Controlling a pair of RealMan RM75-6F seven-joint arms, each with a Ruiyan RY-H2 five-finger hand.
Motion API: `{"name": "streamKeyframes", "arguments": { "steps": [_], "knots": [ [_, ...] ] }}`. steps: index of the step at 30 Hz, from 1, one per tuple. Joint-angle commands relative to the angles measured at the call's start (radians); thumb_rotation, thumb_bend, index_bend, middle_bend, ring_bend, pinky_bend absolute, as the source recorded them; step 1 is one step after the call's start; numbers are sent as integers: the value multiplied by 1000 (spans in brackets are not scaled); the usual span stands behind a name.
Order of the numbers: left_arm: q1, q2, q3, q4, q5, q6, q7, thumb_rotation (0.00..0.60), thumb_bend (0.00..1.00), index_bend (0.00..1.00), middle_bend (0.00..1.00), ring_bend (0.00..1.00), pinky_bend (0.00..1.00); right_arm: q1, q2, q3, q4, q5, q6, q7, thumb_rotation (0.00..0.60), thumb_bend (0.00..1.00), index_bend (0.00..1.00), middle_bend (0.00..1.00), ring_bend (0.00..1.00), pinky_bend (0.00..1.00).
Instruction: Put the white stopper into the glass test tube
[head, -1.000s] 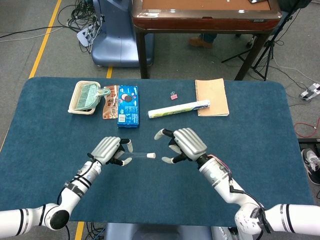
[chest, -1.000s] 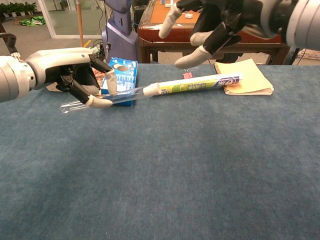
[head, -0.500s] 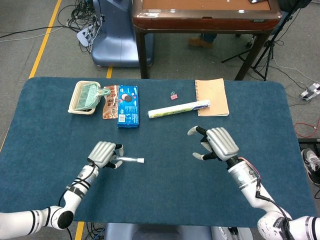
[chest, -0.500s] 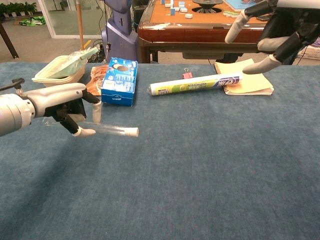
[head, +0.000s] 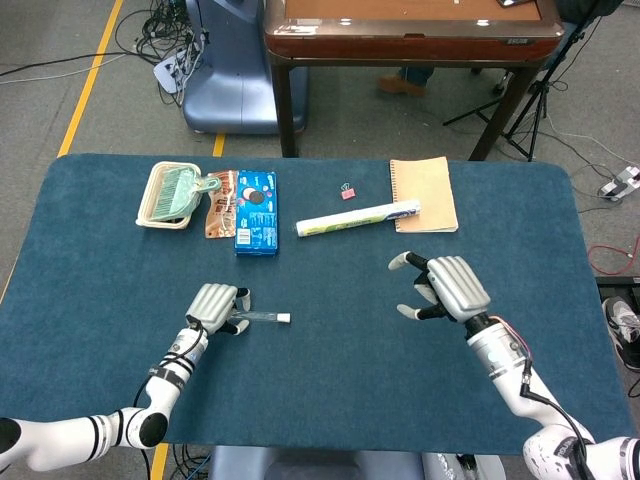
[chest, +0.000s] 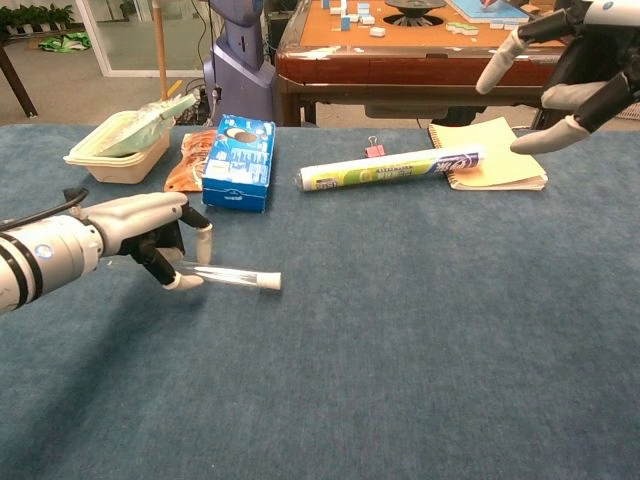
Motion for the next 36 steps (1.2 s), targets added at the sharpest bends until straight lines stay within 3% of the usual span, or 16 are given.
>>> {"name": "streamKeyframes", "arguments": {
  "steps": [1,9,16,21,26,29,31,34,36],
  "knots": [
    [1,-3,0,2,-3,-5,8,600,257,626,1000,1000,1000,-3,-5,4,11,0,-9,15,600,148,359,1000,1000,1000],
    [4,0,7,-7,-1,-17,31,600,257,536,1000,1000,1000,-12,-10,11,26,2,-19,37,600,148,359,1000,1000,1000],
    [22,48,12,-80,18,1,37,600,257,455,993,1000,1000,-24,7,14,32,6,-18,29,600,148,359,1000,1000,1000],
    [41,110,27,-163,29,18,52,600,258,349,913,969,1000,-41,41,13,17,7,-3,8,600,149,359,1000,1000,1000],
    [90,223,40,-279,79,78,26,600,257,332,793,837,1000,-87,104,-3,-4,5,37,-10,600,149,359,995,1000,1000],
    [138,298,51,-329,134,145,-7,600,257,335,715,734,995,-124,143,-19,-10,5,66,-20,600,187,359,926,995,1000],
    [174,348,61,-344,173,191,-33,600,257,335,673,680,947,-153,159,-32,-5,-2,93,-28,600,241,359,831,940,1000],
    [228,411,85,-343,226,250,-71,600,258,334,621,580,817,-196,168,-55,7,-18,137,-45,600,282,359,678,774,956],
    [267,449,104,-338,261,287,-99,600,257,331,567,500,711,-226,173,-77,16,-36,167,-70,600,292,359,575,638,841]
  ]
}}
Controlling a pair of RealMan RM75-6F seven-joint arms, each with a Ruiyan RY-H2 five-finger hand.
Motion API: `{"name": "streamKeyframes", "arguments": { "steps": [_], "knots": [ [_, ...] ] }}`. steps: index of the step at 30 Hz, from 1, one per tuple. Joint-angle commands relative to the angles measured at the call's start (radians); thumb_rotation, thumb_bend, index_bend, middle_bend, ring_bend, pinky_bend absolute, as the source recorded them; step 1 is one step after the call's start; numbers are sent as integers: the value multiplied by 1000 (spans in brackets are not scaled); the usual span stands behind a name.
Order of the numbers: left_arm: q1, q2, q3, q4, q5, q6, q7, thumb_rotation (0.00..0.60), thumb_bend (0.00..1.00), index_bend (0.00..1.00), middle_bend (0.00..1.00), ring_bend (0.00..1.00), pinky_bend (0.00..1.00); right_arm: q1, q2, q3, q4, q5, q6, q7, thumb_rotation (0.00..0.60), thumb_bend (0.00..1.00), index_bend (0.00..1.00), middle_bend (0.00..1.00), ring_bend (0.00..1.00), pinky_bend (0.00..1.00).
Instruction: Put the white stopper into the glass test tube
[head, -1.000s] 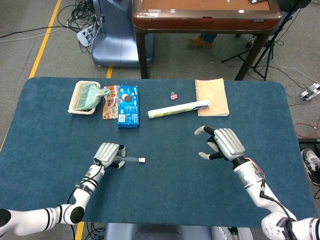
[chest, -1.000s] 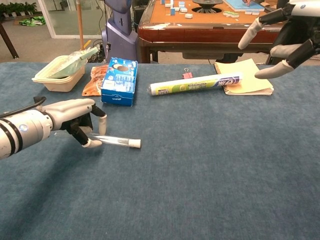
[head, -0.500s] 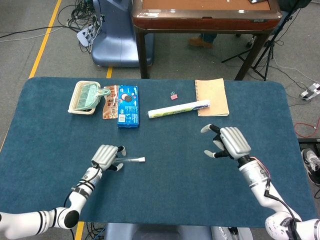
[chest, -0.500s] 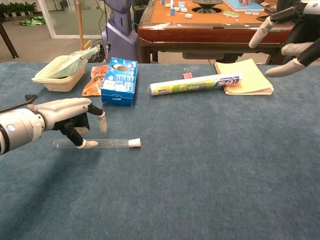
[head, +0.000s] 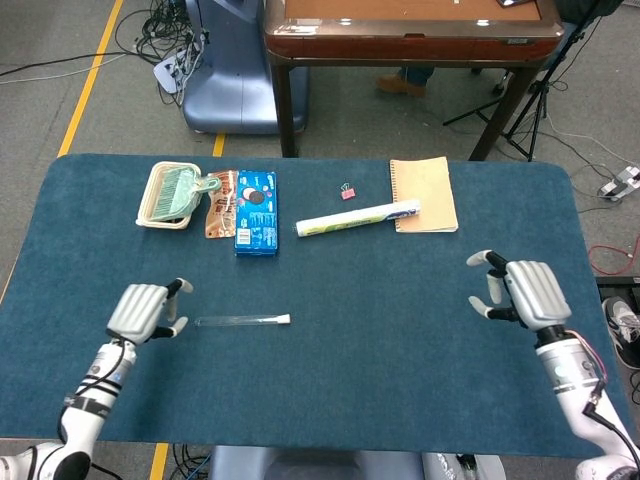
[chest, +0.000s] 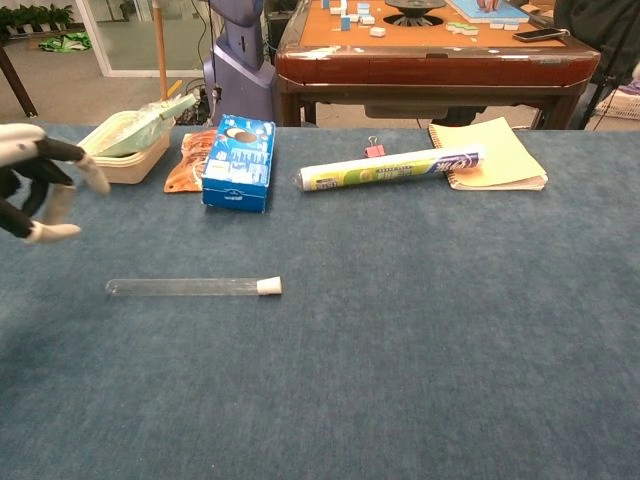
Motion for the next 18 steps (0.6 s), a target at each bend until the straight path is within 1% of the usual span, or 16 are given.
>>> {"name": "streamKeyframes", "arguments": {
  "steps": [1,3,4,6,9,12,15,18],
  "knots": [
    [73,71,41,0,71,69,-60,600,257,328,531,463,655,-50,8,-37,18,-32,52,-41,600,292,359,517,553,753],
    [114,94,58,11,108,116,-92,600,257,323,482,422,587,-81,-2,-57,33,-57,88,-59,600,292,359,450,443,645],
    [132,99,64,19,127,138,-107,600,257,322,465,411,567,-96,-12,-63,42,-68,108,-62,600,292,359,422,394,607],
    [172,97,80,49,165,190,-126,600,257,322,448,398,539,-130,-42,-77,62,-94,156,-71,600,292,359,398,354,586],
    [220,91,98,78,205,249,-131,600,257,322,437,391,515,-172,-85,-93,96,-135,219,-82,600,292,359,384,344,578],
    [274,82,113,82,240,314,-140,600,257,322,435,389,505,-215,-138,-105,139,-183,284,-74,600,292,359,380,343,573],
    [311,78,129,78,268,345,-132,600,257,322,435,388,502,-243,-171,-113,161,-208,314,-61,600,292,359,380,343,572],
    [331,73,136,73,282,354,-122,600,257,322,435,388,501,-252,-184,-116,168,-218,314,-66,600,291,359,380,343,572]
  ]
}}
